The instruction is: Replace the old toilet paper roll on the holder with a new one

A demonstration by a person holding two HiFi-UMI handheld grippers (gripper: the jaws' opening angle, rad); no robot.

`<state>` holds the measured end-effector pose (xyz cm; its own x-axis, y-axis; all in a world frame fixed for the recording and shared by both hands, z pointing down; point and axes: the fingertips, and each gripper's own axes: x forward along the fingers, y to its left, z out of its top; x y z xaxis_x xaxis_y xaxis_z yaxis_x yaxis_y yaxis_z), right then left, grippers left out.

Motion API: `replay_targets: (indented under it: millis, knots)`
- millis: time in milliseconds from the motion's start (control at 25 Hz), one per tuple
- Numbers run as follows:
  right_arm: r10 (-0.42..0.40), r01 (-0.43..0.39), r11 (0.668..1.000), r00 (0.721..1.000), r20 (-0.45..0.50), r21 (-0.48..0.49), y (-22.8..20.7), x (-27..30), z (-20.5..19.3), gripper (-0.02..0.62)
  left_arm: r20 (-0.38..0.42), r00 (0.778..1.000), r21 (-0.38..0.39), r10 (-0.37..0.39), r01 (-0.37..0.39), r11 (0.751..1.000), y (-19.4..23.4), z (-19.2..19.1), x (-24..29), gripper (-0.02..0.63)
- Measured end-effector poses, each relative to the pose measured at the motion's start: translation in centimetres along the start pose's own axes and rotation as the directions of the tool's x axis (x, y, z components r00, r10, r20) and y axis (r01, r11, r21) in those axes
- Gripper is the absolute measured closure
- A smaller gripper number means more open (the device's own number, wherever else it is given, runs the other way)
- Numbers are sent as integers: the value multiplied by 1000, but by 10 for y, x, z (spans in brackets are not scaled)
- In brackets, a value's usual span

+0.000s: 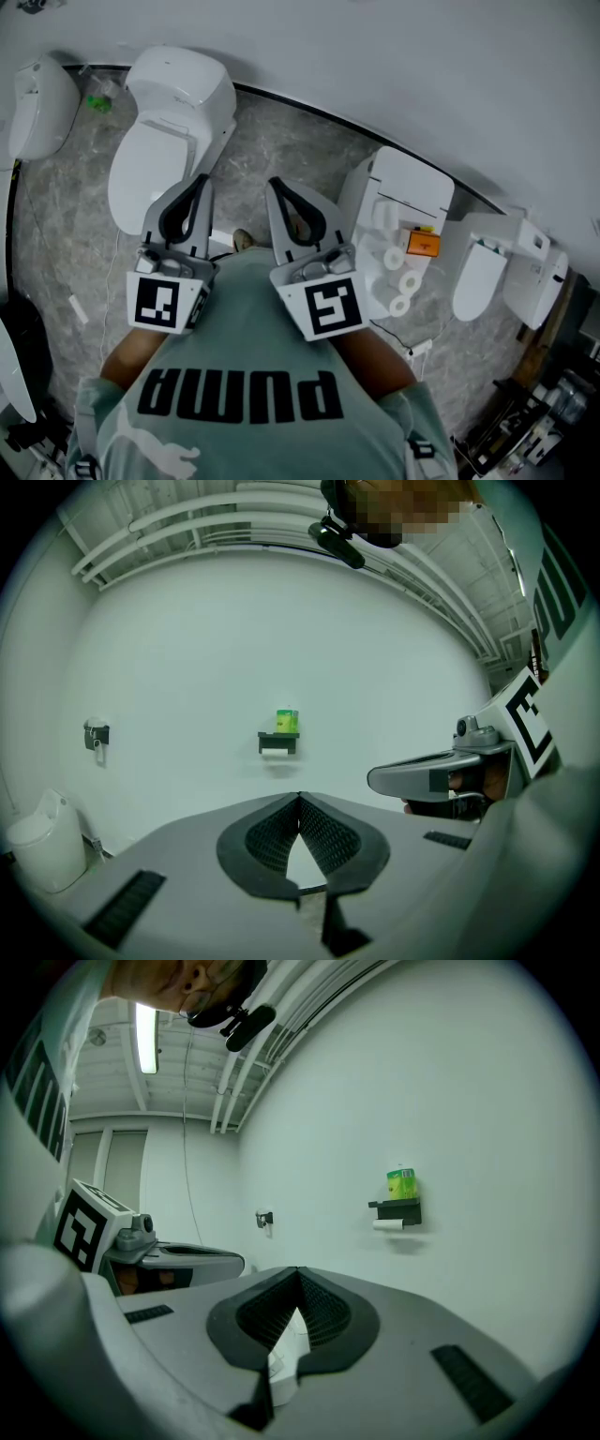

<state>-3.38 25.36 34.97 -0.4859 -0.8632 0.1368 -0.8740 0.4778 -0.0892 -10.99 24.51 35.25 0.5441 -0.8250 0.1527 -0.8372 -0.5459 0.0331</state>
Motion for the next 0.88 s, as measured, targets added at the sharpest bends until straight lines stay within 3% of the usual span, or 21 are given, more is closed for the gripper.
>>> replay_targets:
  millis: [880]
  knots:
    - [-9, 8, 1000, 999, 46, 8, -42, 4, 7, 591, -13, 999, 40, 38, -37, 999, -23, 5, 32, 603]
